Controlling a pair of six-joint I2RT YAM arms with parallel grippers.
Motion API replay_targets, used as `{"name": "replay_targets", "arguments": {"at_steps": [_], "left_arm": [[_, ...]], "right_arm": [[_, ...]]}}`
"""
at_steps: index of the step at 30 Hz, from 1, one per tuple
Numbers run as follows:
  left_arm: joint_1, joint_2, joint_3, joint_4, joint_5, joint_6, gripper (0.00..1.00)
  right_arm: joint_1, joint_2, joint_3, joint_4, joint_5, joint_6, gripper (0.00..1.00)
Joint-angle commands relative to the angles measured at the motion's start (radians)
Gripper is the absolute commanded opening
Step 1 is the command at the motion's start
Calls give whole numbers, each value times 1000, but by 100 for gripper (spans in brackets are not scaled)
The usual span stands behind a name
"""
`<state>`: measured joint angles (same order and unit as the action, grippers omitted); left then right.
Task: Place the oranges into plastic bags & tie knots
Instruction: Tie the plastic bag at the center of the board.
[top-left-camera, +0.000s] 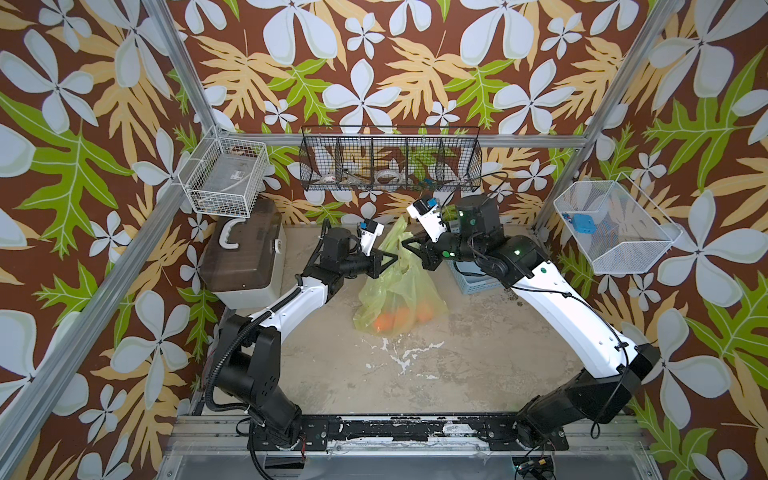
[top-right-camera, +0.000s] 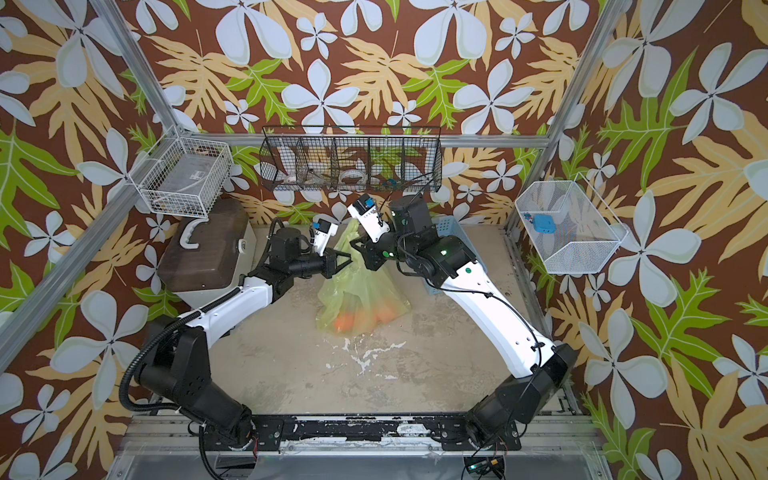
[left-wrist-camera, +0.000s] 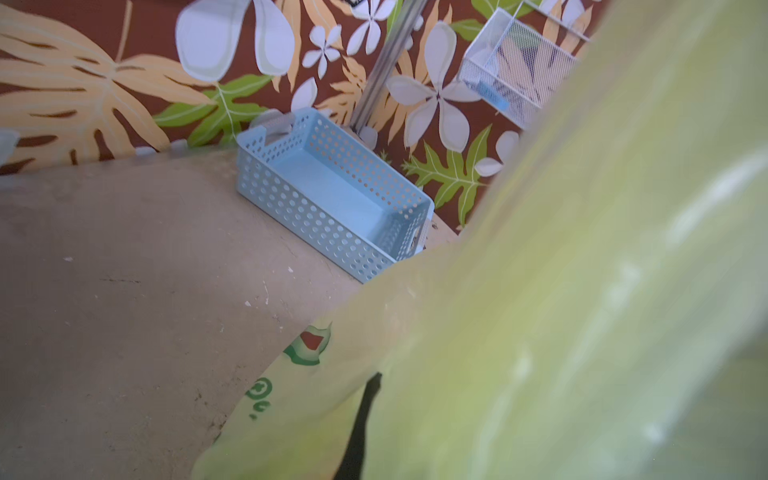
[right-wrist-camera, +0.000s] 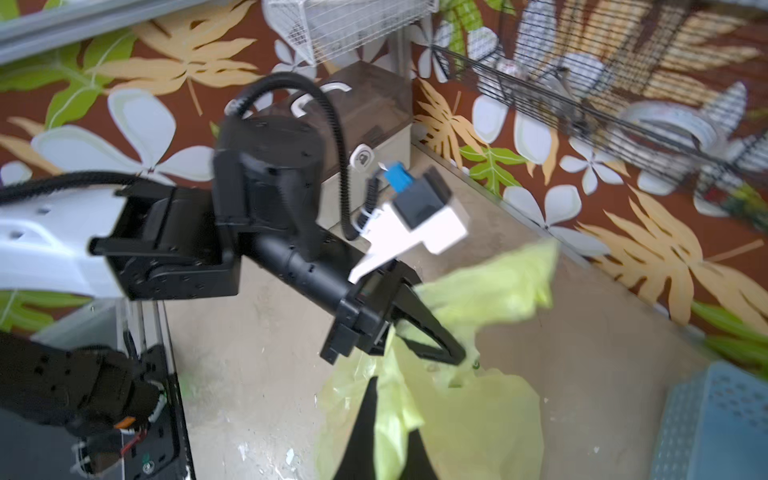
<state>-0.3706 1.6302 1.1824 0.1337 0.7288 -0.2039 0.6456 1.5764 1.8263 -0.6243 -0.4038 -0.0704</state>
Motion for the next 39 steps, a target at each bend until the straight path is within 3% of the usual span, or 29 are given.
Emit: {"name": "replay_targets", "arguments": {"at_steps": [1, 6, 15, 23, 27, 34, 39], "left_arm": [[-7, 7, 23, -137, 100, 116, 0], [-8, -43, 4, -163, 182, 192, 0], [-5, -66, 65, -347, 211, 355, 0], [-6, -51, 95, -406, 268, 394, 0], [-8, -58, 90, -422, 288, 410, 0], [-7, -108, 50, -421, 297, 440, 19], [-8, -128, 36, -405, 328, 445, 25]], "right_arm": [[6, 48, 65, -62, -72, -205, 0], [-3, 162, 138, -199, -27, -297, 0], [-26, 138, 47, -198, 63, -267, 0], [37, 154, 37, -237, 118, -277, 0], [39, 191, 54, -224, 74, -255, 0], [34, 163, -1, -137, 124, -217, 0], [32, 146, -37, -106, 117, -206, 0]]}}
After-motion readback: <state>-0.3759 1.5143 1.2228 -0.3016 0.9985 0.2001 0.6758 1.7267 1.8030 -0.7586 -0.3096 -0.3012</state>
